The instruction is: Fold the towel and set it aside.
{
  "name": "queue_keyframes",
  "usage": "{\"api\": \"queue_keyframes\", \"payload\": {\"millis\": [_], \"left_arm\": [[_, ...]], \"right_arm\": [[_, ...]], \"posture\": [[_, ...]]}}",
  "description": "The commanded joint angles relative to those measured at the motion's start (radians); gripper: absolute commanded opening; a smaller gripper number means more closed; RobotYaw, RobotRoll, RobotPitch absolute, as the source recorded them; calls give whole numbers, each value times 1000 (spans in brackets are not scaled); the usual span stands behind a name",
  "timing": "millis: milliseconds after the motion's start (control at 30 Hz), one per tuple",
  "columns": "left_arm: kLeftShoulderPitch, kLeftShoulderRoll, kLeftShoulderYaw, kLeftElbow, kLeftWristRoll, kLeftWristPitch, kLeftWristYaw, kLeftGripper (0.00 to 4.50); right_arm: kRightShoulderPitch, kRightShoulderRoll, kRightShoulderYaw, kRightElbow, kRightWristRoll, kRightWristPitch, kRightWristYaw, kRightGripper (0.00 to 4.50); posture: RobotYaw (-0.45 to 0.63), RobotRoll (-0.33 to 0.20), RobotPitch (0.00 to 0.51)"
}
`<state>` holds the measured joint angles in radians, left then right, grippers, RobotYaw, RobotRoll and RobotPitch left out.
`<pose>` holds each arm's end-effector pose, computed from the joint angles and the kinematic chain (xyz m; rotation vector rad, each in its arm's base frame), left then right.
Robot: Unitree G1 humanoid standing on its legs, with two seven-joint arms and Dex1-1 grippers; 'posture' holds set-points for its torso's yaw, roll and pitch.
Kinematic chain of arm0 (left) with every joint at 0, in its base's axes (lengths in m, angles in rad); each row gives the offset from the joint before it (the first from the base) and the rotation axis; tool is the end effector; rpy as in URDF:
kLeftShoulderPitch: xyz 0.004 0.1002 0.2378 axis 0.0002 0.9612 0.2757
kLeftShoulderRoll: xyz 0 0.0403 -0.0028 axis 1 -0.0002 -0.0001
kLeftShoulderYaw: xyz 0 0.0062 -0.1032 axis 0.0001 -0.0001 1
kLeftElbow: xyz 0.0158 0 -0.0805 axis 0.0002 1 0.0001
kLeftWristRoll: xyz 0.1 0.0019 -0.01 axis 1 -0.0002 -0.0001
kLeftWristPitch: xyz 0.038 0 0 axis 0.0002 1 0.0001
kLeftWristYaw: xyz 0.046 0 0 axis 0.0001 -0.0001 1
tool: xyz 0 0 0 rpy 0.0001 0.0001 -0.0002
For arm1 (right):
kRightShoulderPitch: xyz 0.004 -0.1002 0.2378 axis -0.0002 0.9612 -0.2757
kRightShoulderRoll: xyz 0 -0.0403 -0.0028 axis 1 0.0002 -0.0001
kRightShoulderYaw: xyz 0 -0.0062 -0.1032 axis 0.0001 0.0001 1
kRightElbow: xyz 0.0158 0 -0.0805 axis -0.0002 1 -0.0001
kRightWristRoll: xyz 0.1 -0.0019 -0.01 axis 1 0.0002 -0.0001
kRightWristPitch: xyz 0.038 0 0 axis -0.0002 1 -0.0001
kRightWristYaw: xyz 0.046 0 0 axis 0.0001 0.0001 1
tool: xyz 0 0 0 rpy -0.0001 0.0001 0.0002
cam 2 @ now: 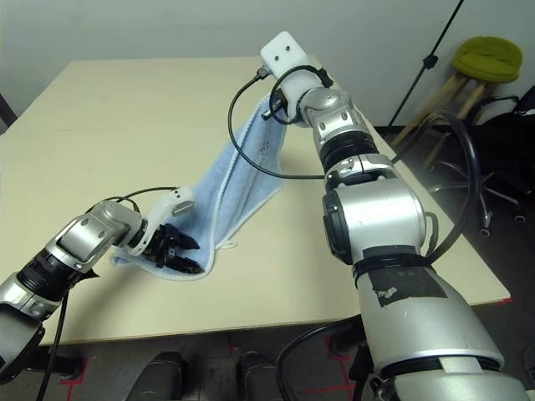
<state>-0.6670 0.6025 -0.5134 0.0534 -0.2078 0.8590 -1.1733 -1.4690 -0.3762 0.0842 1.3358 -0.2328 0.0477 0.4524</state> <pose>0.2906 0.1604 0.1376 0.3843 0.7889 -1.3136 0.3839 -0.1728 0.2673 -0.6149 0.0522 0.3441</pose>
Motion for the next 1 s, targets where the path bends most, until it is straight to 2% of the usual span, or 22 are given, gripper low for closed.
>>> {"api": "queue_keyframes", "payload": {"millis": [33,100,133,267,467,700,833,1000], "left_arm": [[25,7,-11,0,0,1,-12,874],[20,4,8,5,-6,-1,-7,99],[17,6,19,3,-12,4,-7,41],[-5,17,93,-34,-82,85,-19,41],[-32,97,192,-125,-178,165,-48,41],[-70,216,288,-91,-240,164,-93,41],[-92,256,319,0,-233,108,-116,41],[-124,281,244,207,-35,-211,-108,41]], "right_arm": [[11,-13,-18,-1,8,0,6,0],[15,-19,-19,-2,8,-1,12,0],[18,-22,-19,-3,8,0,17,0],[39,-47,-19,-8,9,-4,46,0],[90,-100,-22,-31,19,-7,133,0],[178,-202,-11,-100,35,13,355,0],[235,-267,1,-183,45,60,526,0],[330,-289,0,-362,73,148,617,0]], "posture": [[-14,0,40],[-8,0,40],[-2,0,37],[24,0,31],[78,0,26],[130,0,35],[137,0,44],[137,0,52]]}}
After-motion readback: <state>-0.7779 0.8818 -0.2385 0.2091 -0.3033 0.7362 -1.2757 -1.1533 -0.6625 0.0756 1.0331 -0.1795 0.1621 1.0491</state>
